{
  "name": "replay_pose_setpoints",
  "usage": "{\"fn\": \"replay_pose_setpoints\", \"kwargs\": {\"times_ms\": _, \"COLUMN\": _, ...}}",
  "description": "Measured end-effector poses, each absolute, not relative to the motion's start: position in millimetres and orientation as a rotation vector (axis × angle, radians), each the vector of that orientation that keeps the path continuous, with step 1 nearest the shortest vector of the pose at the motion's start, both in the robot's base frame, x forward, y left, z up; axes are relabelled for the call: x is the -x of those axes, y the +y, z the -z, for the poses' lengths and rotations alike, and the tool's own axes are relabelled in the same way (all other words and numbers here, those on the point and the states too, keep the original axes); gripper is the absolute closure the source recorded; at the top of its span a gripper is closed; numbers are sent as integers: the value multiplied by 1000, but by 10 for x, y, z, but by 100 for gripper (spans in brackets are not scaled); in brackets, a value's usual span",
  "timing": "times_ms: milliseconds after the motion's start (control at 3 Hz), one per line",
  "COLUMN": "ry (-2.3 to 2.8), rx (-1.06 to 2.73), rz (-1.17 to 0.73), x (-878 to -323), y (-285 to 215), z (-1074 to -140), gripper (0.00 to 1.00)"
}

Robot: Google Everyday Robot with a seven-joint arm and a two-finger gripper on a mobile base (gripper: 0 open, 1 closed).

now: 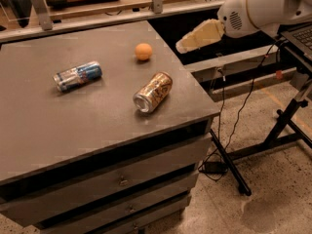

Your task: Move orange near redbull can

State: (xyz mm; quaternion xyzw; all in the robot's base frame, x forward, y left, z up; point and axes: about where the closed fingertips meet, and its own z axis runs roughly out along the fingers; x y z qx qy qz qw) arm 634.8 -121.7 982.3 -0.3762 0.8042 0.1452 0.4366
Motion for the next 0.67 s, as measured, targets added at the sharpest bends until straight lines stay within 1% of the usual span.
{"fn": "replay_pose_setpoints", "kwargs": {"times_ms": 333, "ry": 2000, "rx": 936, "rz": -361, "x": -6348, "y": -1216, "z": -9824, "gripper": 0}}
{"fn": "replay_pose_setpoints", "kwargs": {"times_ms": 667, "ry": 1954, "rx": 964, "rz": -416, "x": -6463, "y": -1037, "z": -9702, "gripper": 0}}
